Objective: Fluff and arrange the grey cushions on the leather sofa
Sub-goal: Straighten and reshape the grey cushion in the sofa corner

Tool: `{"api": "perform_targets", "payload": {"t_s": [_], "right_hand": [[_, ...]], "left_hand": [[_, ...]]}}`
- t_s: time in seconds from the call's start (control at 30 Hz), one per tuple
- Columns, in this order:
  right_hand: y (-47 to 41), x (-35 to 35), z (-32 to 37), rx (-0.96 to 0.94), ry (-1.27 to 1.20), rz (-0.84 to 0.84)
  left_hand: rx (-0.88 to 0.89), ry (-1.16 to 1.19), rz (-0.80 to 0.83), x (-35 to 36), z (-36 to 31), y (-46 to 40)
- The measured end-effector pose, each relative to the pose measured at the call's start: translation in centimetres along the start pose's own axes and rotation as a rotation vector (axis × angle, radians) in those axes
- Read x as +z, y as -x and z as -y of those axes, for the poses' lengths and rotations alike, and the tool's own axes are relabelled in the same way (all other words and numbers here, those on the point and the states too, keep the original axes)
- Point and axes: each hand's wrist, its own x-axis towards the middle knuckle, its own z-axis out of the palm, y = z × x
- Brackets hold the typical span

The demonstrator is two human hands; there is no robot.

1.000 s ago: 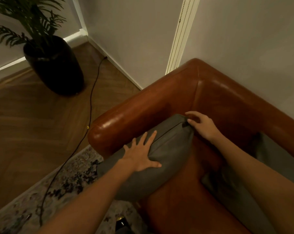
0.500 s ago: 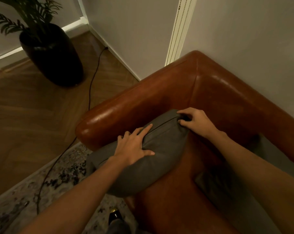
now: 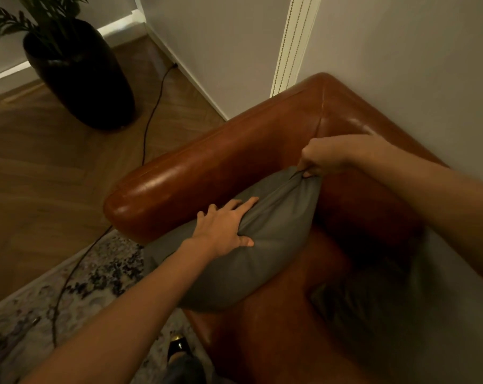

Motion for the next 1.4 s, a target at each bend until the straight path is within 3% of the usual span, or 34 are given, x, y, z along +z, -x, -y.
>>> {"api": "perform_targets", "payload": {"t_s": [0.1,0.2,0.27,0.33,0.4,0.57,0.67,0.97,1.13,1.27,1.4], "right_hand": [[-0.5,0.6,-1.1,0.025,-0.325,-0.091],[-0.5,5.4,-1.7,0.156,-0.738,-0.502],[-0.5,9.2,-1.3,0.290,-0.986,-0.702],[-0.5,11.9,-0.9,0.311,-1.181,-0.759],[-0.1,13.2,-0.7,0.262,-1.156,-0.800],[0.5,14.7,0.1,0.210,-1.057,-0.980],[0.4,15.5,0.4,0.263,-1.084,-1.076],[-0.3,15.9,2.4,0.364,-1.238,-1.255],[-0.4,15.7,2.6,0.245,-1.274,-1.222],[0.1,14.2,1.3,0.180,-1.645,-1.041],[-0.1,12.7,-1.8,0.126,-1.399,-0.750]], "left_hand": [[-0.010,0.024,0.016,-0.6,0.5,-0.5],[-0.030,0.111,0.067,-1.9,0.7,-1.4],[-0.035,0.210,-0.016,-3.0,-0.7,-2.4],[0.022,0.319,-0.164,-4.1,-3.2,-4.2],[0.142,0.341,-0.251,-5.0,-6.0,-6.3],[0.310,0.179,-0.102,-5.4,-9.6,-10.7],[0.351,0.239,-0.103,-5.8,-8.9,-10.8],[0.174,0.591,-0.372,-2.8,-8.0,-9.9],[0.006,0.673,-0.478,-2.2,-8.4,-9.7],[0.052,0.582,-0.514,-2.4,-8.5,-9.0],[0.153,0.530,-0.578,-1.9,-9.0,-8.4]]}}
